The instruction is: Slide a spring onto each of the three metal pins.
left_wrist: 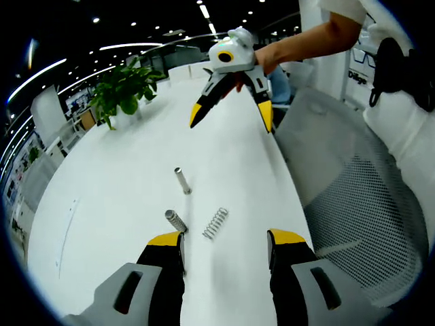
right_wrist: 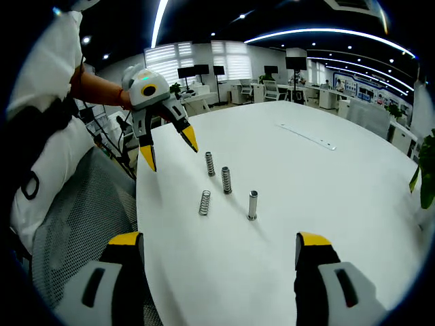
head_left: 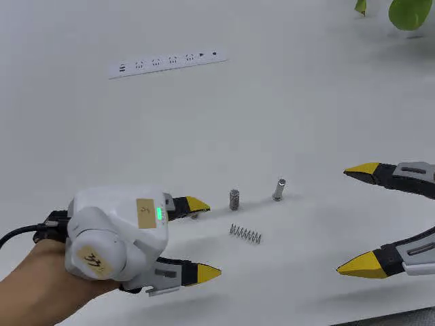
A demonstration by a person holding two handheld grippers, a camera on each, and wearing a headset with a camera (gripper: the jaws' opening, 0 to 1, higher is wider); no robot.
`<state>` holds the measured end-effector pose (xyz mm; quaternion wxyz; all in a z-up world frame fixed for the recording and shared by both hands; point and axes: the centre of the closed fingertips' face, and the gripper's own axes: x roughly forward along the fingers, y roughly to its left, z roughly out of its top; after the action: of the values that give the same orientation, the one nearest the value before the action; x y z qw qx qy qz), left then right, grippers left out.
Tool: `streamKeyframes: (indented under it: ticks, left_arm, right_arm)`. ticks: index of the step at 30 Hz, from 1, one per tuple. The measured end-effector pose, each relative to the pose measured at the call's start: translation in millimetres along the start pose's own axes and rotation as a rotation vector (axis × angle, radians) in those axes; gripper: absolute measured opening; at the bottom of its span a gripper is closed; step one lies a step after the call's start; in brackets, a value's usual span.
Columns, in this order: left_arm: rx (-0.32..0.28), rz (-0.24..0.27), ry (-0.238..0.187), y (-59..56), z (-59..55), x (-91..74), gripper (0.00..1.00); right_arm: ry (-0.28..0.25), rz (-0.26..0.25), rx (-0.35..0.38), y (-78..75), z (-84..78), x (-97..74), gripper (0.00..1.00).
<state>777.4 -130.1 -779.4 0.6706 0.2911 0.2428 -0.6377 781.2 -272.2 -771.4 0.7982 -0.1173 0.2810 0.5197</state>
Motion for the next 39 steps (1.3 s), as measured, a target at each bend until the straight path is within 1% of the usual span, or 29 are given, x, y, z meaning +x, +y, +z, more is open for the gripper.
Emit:
streamKeyframes:
  ticks: [3,4,5,8,10,13,14,16,19,21,23,24,25,26,27,28,30,31,33,34,36,37,39]
  left_arm:
    - [0.010,-0.006,0.013,1.7,-1.2,10.2,0.48]
    - [0.021,-0.005,0.031,2.9,-3.6,14.4,0.46]
    - [0.033,-0.009,0.040,3.0,-5.0,17.3,0.46]
    - [0.023,-0.012,0.048,4.2,-5.9,27.1,0.43]
    - [0.023,-0.007,0.063,4.7,-7.6,33.5,0.41]
    - [0.034,-0.016,0.088,0.3,-11.3,42.7,0.40]
    - [0.052,-0.024,0.104,-2.2,-14.0,46.4,0.40]
    - [0.060,-0.024,0.120,-3.3,-17.5,51.8,0.39]
    - [0.037,-0.007,0.121,-0.1,-17.8,57.1,0.38]
    - [0.032,0.013,0.141,3.2,-20.3,59.9,0.38]
    - [0.025,0.021,0.143,5.0,-20.6,62.4,0.38]
    - [0.017,0.028,0.158,6.3,-23.2,64.4,0.37]
    - [0.023,0.041,0.185,8.6,-27.8,64.9,0.35]
    - [0.036,0.048,0.189,9.8,-28.6,67.2,0.34]
    - [0.030,0.046,0.180,9.4,-27.0,68.1,0.34]
    - [0.008,0.050,0.170,9.5,-25.3,69.1,0.35]
    - [0.006,0.055,0.181,10.1,-26.6,71.2,0.35]
    - [0.007,0.056,0.196,9.9,-29.2,71.9,0.33]
    - [-0.012,0.058,0.191,8.8,-29.6,73.4,0.33]
    - [-0.026,0.050,0.192,6.6,-30.4,74.2,0.33]
    - [-0.026,0.049,0.201,4.9,-33.4,75.8,0.33]
    - [-0.028,0.050,0.216,4.6,-36.5,75.6,0.32]
    - [-0.032,0.052,0.221,4.7,-38.3,75.3,0.30]
  right_arm:
    - [0.002,-0.005,0.007,-0.5,-2.6,-1.5,0.93]
    - [-0.002,-0.007,0.010,-0.4,-3.3,-2.3,0.92]
    - [-0.005,-0.008,0.011,-0.4,-3.6,-2.8,0.92]
    - [-0.009,-0.014,0.015,-0.9,-5.0,-3.6,0.92]
    - [-0.010,-0.016,0.020,-0.8,-6.6,-4.0,0.91]
    - [-0.010,-0.018,0.026,-0.6,-9.4,-4.5,0.91]
    - [-0.010,-0.017,0.028,-0.3,-10.6,-4.3,0.91]
    - [-0.010,-0.015,0.030,0.5,-11.9,-3.8,0.91]
    - [-0.014,-0.018,0.034,0.8,-12.3,-3.7,0.91]
    - [-0.016,-0.020,0.038,0.9,-12.9,-3.8,0.90]
    - [-0.017,-0.019,0.038,1.4,-13.5,-4.0,0.90]
    - [-0.016,-0.019,0.040,1.4,-14.1,-4.1,0.90]
    - [-0.016,-0.020,0.040,1.3,-14.4,-4.1,0.90]
    - [-0.017,-0.023,0.041,0.7,-14.6,-4.3,0.90]
    - [-0.017,-0.025,0.043,0.1,-14.7,-4.5,0.90]
    - [-0.019,-0.027,0.044,-0.2,-14.4,-4.6,0.90]
    - [-0.025,-0.029,0.047,-0.4,-13.5,-4.9,0.90]
    - [-0.026,-0.030,0.046,-0.3,-13.6,-4.9,0.90]
    - [-0.027,-0.030,0.049,0.0,-14.3,-4.9,0.90]
    - [-0.027,-0.031,0.050,0.1,-15.0,-4.9,0.90]
    - [-0.025,-0.033,0.052,0.3,-16.2,-5.4,0.90]
    - [-0.026,-0.033,0.054,0.4,-16.5,-5.7,0.90]
    - [-0.025,-0.034,0.055,0.6,-17.7,-6.6,0.90]
